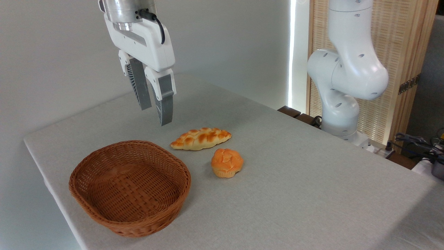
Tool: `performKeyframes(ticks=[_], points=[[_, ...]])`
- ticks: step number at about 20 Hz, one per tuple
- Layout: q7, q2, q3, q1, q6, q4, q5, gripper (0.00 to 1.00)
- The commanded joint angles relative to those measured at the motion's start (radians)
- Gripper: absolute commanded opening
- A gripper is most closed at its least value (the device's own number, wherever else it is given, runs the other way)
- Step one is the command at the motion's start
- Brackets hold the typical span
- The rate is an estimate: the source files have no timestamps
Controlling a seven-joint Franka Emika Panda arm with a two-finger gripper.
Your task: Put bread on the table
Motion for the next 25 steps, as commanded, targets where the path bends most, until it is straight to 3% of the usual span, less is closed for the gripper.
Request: performKeyframes(ticks=[1, 4, 14, 16, 25], points=[[0.003, -0.044, -0.023, 0.024, -0.002, -0.054, 0.011, 1.00], [-0.002, -0.068, -0.023, 0.024, 0.004, -0.090, 0.060, 1.00], [0.007, -0.087, 0.026, 0.010, -0.006, -0.107, 0.061, 1.00], [0.015, -0.085, 0.069, -0.027, -0.008, -0.106, 0.061, 1.00], [0.012, -0.067, 0.065, -0.029, -0.008, -0.098, 0.061, 1.00]])
